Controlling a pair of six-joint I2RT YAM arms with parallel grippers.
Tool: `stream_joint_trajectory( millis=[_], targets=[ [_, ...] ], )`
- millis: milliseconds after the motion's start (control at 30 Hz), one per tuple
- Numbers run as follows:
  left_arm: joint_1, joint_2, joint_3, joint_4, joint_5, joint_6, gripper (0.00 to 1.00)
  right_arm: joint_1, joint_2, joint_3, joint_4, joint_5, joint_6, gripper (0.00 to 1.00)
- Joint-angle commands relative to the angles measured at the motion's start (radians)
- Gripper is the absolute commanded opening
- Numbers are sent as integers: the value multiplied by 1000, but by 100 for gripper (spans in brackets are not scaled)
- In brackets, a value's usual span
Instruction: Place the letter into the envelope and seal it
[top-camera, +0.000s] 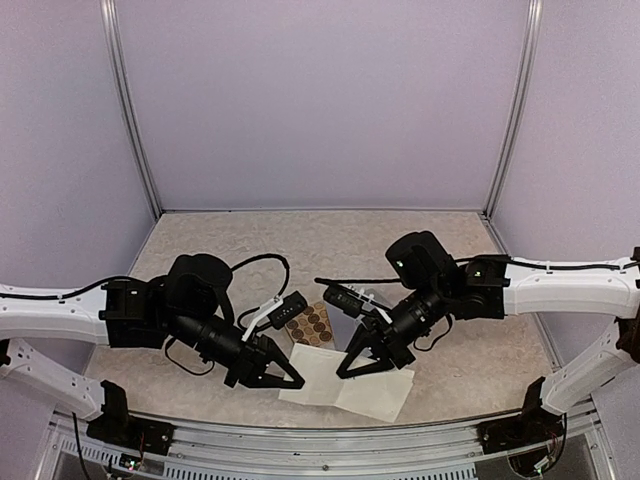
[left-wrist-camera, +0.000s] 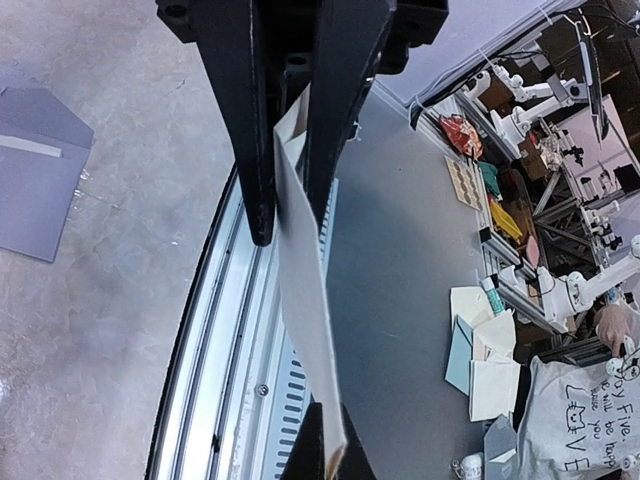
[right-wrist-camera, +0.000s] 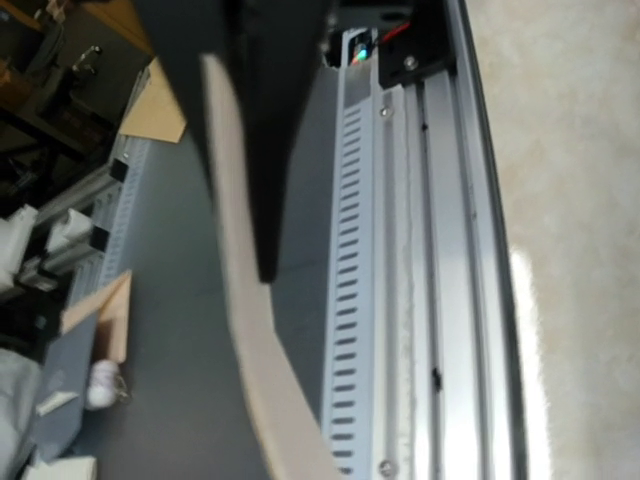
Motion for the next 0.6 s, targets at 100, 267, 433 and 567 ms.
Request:
stream_joint_trajectory(
  millis=[100,267,433,567],
  targets=[
    [3,4,34,8,-27,23,0,12,-11,16,-3,18,-7,0],
    [31,-4,10,88,-132,-17,37,-30,-65,-19,34,256,68,0],
    [91,-24,-79,338,-315,-136,58,-209,-167,-194,190,354,256,0],
    [128,43,-112,506,-415,-264,58,-345,-211,-316,283,421,396,0]
  ],
)
